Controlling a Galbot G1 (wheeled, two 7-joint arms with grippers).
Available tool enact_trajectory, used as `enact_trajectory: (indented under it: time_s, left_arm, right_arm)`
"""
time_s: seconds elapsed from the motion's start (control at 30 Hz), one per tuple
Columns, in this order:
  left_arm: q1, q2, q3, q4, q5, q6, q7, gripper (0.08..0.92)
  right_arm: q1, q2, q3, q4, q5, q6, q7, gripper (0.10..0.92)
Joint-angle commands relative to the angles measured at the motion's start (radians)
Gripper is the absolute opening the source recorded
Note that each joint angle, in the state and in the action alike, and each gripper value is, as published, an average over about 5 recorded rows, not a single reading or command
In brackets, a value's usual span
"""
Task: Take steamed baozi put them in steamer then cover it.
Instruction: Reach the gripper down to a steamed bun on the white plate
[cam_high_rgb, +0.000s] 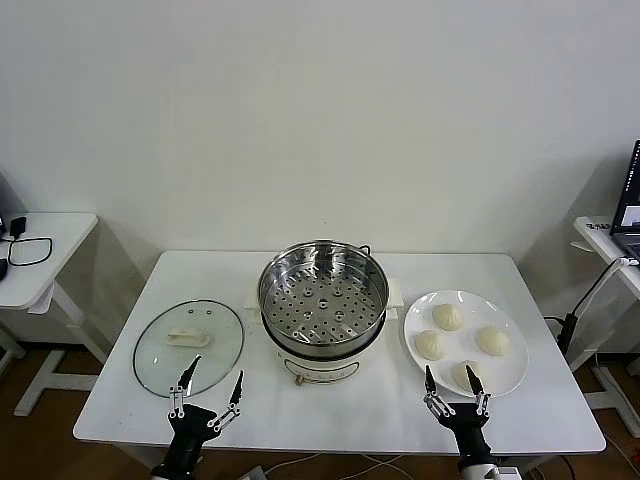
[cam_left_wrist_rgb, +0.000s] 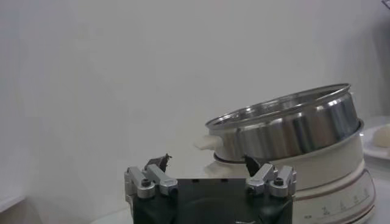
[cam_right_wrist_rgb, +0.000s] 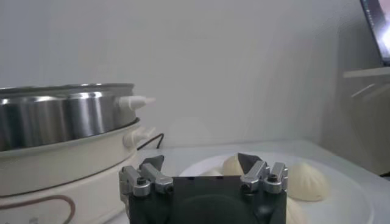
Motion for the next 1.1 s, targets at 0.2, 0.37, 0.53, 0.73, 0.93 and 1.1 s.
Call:
enact_trajectory:
  time_s: [0.2,0.37,0.53,0.73,0.93,1.1]
  left_arm:
    - [0.006,-0.001,0.001,-0.013,-0.001,0.005,-0.004,0.823]
    - [0.007,-0.002,0.002,-0.029,-0.001,0.011,-0.009,0.823]
    - [0.005,-0.002,0.004,-0.038,-0.001,0.012,-0.012,0.823]
    - [0.0,0.001,0.006,-0.042,-0.002,0.013,-0.016,0.823]
    - [-0.007,0.005,0.012,-0.046,-0.005,0.014,-0.019,0.823]
    - [-0.012,0.009,0.017,-0.052,-0.008,0.019,-0.021,0.823]
  right_arm:
    - [0.149,-0.053,0.016,-0.005,0.052,-0.071,0.063,0.823]
    - [0.343,-0.116,-0.019,-0.06,0.134,-0.186,0.113,0.823]
    - [0.585,-0.179,-0.109,-0.172,0.229,-0.272,0.143,0.823]
    - [0.852,-0.244,-0.239,-0.382,0.305,-0.33,0.11,0.823]
    - [0.987,-0.325,-0.379,-0.538,0.332,-0.361,-0.055,0.823]
    - [1.072,-0.435,-0.517,-0.612,0.333,-0.394,-0.348,0.823]
